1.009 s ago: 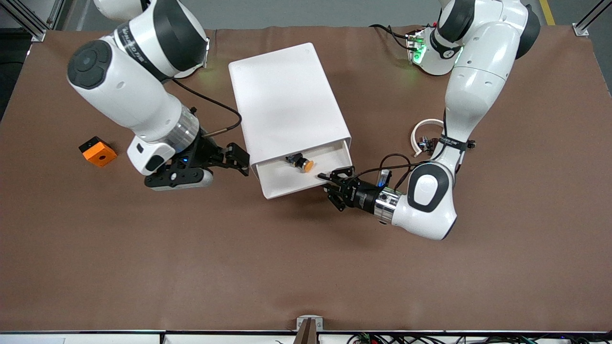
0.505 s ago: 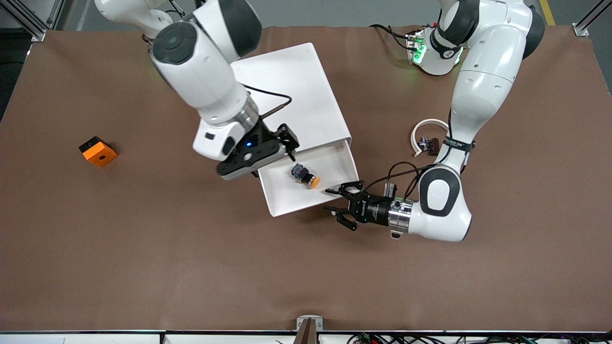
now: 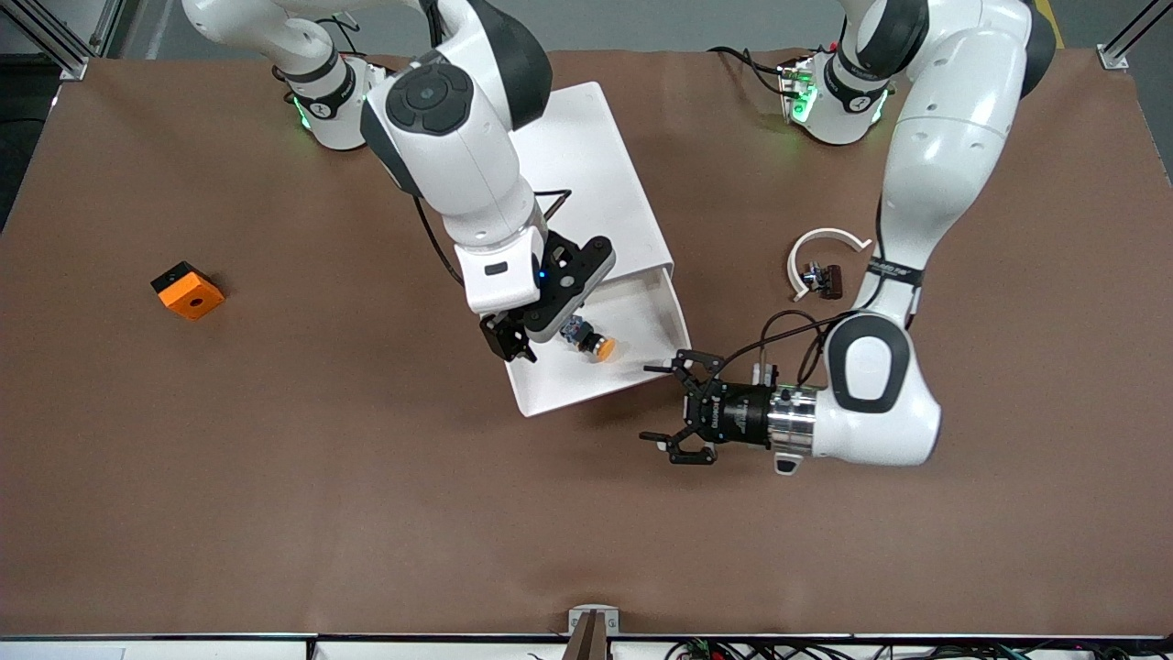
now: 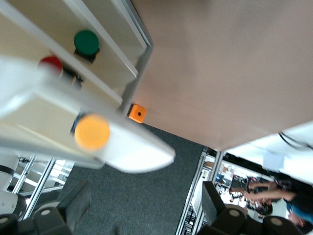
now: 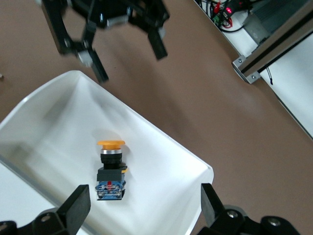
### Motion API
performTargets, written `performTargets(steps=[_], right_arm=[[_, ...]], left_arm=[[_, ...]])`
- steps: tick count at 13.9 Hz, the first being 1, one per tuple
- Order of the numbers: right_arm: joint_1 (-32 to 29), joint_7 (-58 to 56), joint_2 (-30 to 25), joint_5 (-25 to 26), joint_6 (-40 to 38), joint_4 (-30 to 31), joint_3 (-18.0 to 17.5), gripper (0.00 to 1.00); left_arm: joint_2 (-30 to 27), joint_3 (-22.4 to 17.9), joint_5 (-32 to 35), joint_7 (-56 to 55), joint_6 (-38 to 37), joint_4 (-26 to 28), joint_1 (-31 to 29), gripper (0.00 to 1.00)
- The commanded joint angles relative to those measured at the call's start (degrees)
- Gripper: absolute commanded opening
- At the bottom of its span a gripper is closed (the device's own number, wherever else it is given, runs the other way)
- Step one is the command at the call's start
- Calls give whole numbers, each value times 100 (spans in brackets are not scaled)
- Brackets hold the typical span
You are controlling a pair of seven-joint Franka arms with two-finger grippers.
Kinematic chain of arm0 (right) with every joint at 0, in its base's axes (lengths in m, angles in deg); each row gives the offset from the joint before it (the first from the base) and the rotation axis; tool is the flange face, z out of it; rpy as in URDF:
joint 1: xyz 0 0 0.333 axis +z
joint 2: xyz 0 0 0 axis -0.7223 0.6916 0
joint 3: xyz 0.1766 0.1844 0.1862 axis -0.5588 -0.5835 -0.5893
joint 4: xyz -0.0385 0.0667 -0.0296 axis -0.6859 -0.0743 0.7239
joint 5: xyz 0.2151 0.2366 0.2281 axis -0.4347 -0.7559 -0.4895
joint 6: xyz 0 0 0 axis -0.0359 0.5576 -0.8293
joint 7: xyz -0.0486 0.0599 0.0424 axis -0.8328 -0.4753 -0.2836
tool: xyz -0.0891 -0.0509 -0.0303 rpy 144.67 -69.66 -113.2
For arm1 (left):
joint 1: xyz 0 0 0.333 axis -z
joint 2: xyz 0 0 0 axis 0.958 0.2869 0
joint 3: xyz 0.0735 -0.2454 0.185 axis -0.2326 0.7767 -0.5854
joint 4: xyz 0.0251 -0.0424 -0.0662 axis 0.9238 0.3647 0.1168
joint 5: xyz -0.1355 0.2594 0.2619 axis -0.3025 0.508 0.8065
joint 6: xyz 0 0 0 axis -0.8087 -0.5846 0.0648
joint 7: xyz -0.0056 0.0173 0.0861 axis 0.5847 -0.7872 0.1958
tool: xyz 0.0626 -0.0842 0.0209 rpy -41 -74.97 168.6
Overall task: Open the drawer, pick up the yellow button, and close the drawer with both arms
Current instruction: 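Lower the right gripper over the yellow button while the left gripper withdraws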
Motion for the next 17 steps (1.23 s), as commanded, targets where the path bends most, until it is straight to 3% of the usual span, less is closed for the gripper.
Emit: performTargets(steps=[1,5,8,11,14,17], right_arm=[[-28,-553,360,48,32,-367,4,100],[-63,-784,466,-127,68,-368,-14,100],[-185,-810,466,-1163,15,-306,4,100],[-291,-915,483,-1209,-177,-236,4,100],[-389,-977,562,-1209,-389,-227,4,100],[-336,-933,641,-1375,-372,-227,-5,100]], left_arm=[[-560,-146,150,146,-5,153,-143,100],[-1403,-252,1368,839,-5,171,-170,100],[-1703,-217,2484,1392,-416,171,-240,100],[-2265,-199,3854,2473,-805,206,-266,100],[-2565,-234,5041,4052,-1348,223,-266,100],[-2802,-208,6893,6231,-1798,241,-249,100]])
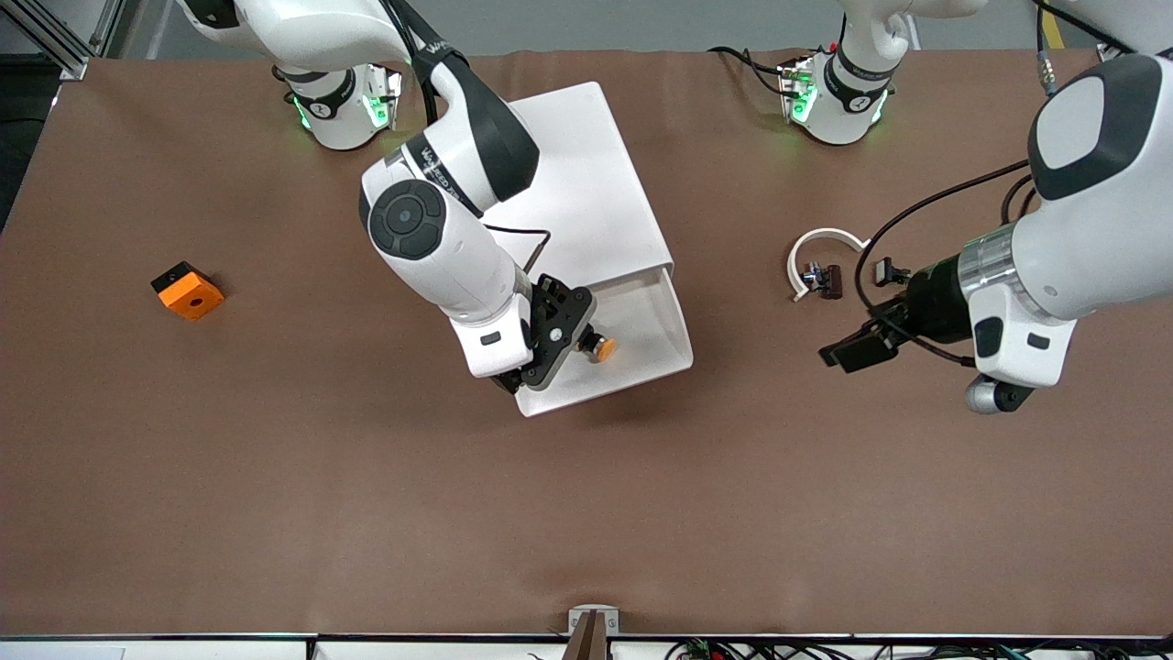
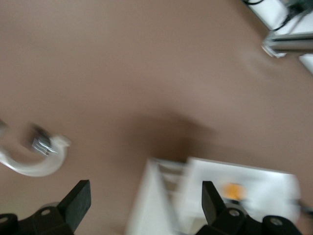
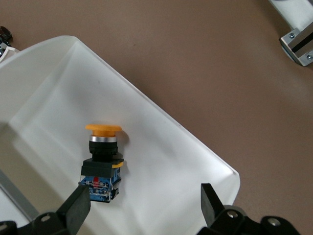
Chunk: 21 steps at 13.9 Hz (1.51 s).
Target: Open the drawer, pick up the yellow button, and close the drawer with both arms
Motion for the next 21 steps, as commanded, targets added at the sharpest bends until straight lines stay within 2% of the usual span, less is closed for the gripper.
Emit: performTargets(steps=[1,3,8,12,14,18,21], right_arm=[[16,-65,130,-417,-32,-109,-32,100],[42,-65,165,-524,-32,-109,-32,100],[147,-30,165,-524,-67,-83,-32,100],[315,189,174,-472,-23,136,-24,100],[297,190,166,-454,-41,146,-24,100],[288,190,166,-437,-76,277,-15,100],[297,216,174,-428,-67,401,3,100]], left_arm=[[-344,-4,1454,1803,-189,233,12,100],[-537,-39,1889,2327,-224,234,-5,100],[-1169,-13,1882,2504,-998,487,-365,100],[-1995,22,1768,2557,-499,1575,-628,100],[-2425,23,1400,2575,-33,2252,-760,100],[-2691,23,1363,2610,161,2649,-779,100],[-2709,57,1372,2549,232,2686,-708,100]])
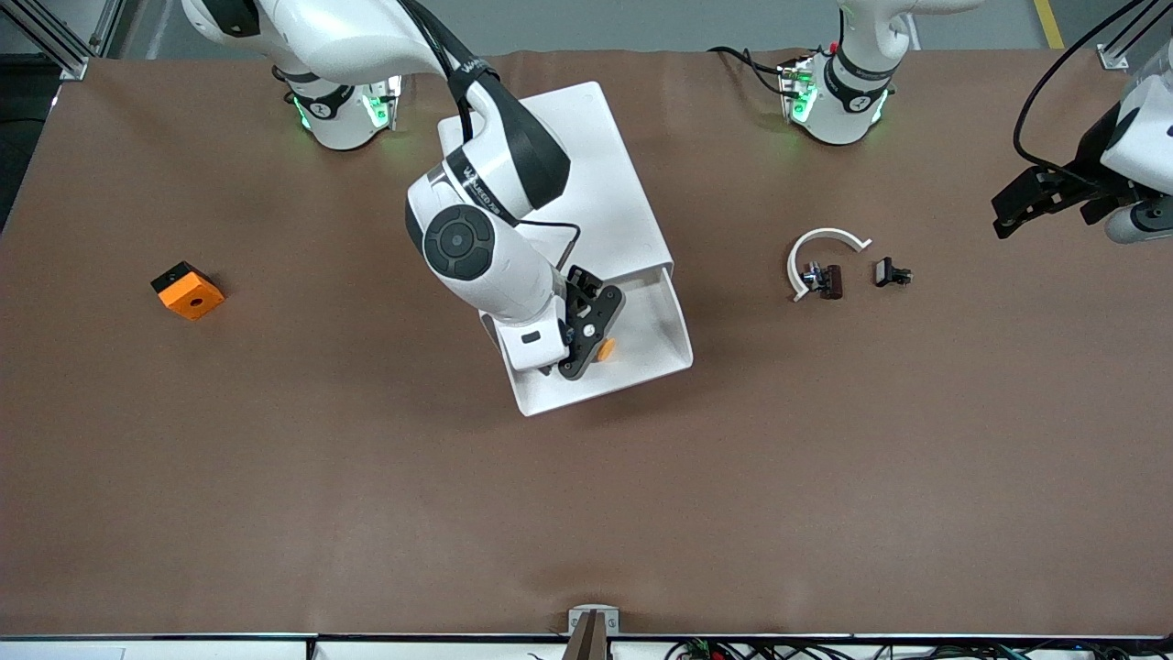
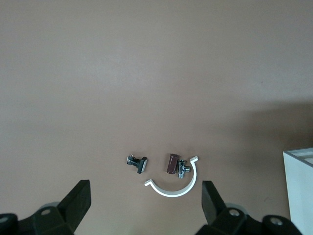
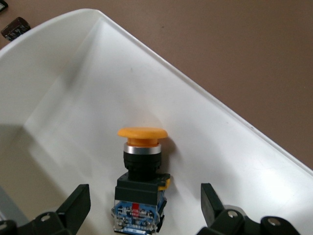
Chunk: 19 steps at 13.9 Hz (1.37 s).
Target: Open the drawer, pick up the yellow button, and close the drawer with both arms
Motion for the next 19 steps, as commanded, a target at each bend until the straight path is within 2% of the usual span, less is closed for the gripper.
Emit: performTargets(steps=[1,2,3,4,5,6,7,8,10,11,15,17,19], right_arm=[[23,53,-45,-23,-93,199,-13,100],[23,115,-53,-23,-93,199,-13,100],[32,115,-53,-23,-93,199,-13,91],[40,141,-53,-23,-93,199,-13,68],[49,142,-53,-23,-85,199,-13,54],[58,142,-53,-23,-76,199,-13,35],[84,159,-53,-23,-76,190,-13,24],[128,168,-53,-23,-76,190,-13,18],[190,430,-53,-23,-76,173,-13,47],[190,545,-62,-32,-76,164,-22,56],[225,537,-62,-23,-41,164,-22,77],[269,528,-53,-15,-23,173,-13,77],[278,502,-45,12,-14,181,-22,68]], left_arm=[[-138,106,-68,66,154,208,-39,100],[-147,106,-77,92,145,208,-56,100],[-147,106,-77,101,145,208,-65,100],[-138,106,-77,110,145,208,-56,100],[-121,115,-86,110,153,208,-48,100],[-77,106,-86,110,154,208,-39,100],[-59,106,-86,110,154,191,-39,100],[-50,106,-86,110,162,190,-56,100],[-33,106,-86,110,258,190,-65,100],[28,106,-86,102,329,190,-65,100],[55,106,-86,101,382,190,-56,100],[55,106,-86,101,391,199,-48,100],[64,106,-86,101,382,225,-65,100]])
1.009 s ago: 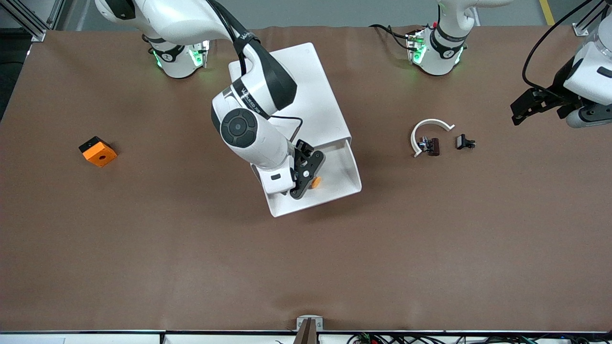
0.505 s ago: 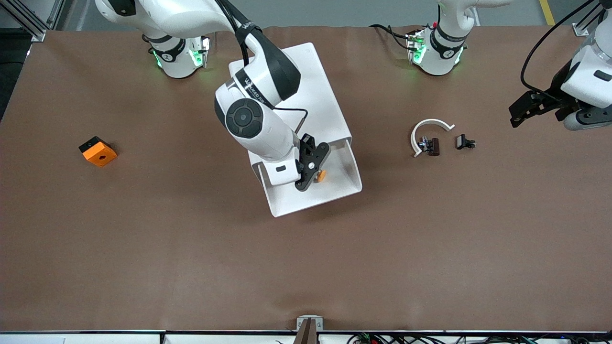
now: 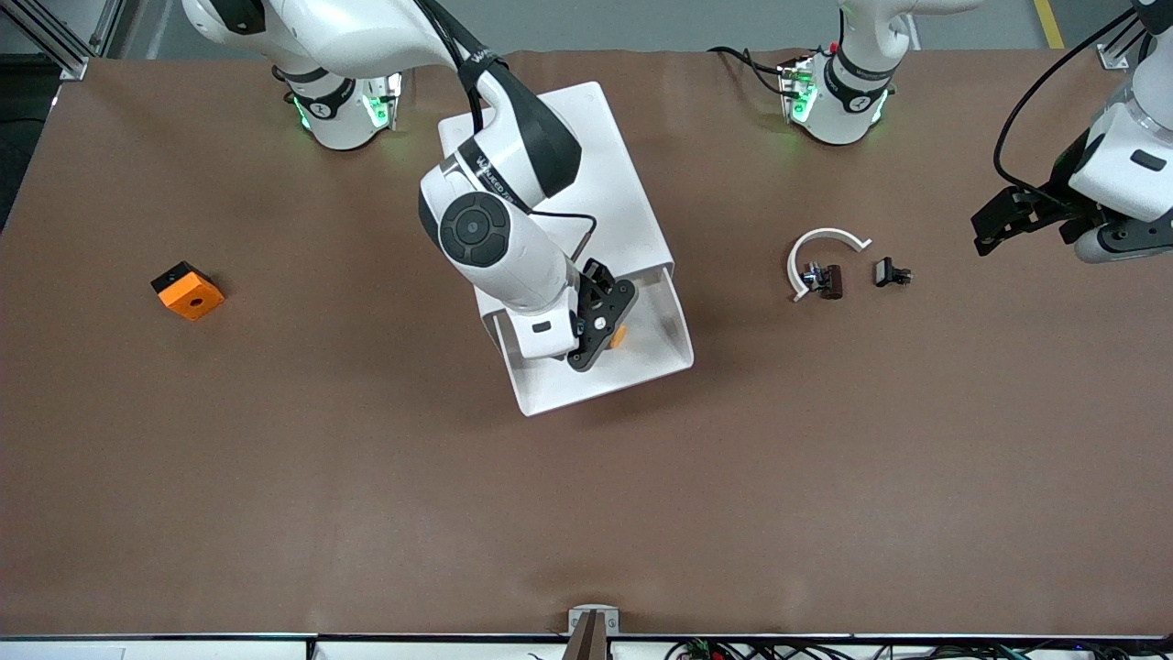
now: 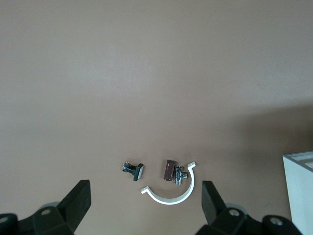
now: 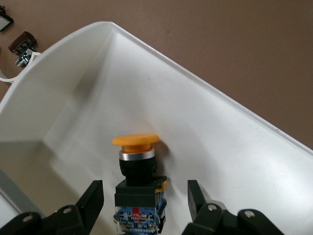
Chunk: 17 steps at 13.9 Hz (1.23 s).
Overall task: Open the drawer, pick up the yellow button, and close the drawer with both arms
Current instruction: 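Lift the yellow button out of the drawer with the right gripper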
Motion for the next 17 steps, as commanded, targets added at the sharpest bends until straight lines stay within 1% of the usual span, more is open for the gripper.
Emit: performTargets(steps=[1,4,5,7,8,14,17], right_arm=[[129,-19,-2,122,-62,184,22,61],[120,-55,-2,185,-62,184,22,19],[120,-55,15,246,-62,184,22,10],[120,-55,41,360,-27,184,22,3],[129,-55,50,361,-10,184,22,2],[41,24,-2,308,-184,61,5,1],[-64,24,-11,299,-510,-290,5,1]], left_arm=[[-18,31,-82,98,71,59,-53,100],[44,31,-82,98,124,59,-35,100],[44,31,-82,98,115,68,-35,100],[79,31,-82,98,124,68,-27,100],[96,31,-82,98,133,68,-18,100],[123,40,-74,81,159,68,17,100],[132,40,-82,-24,168,68,96,100]])
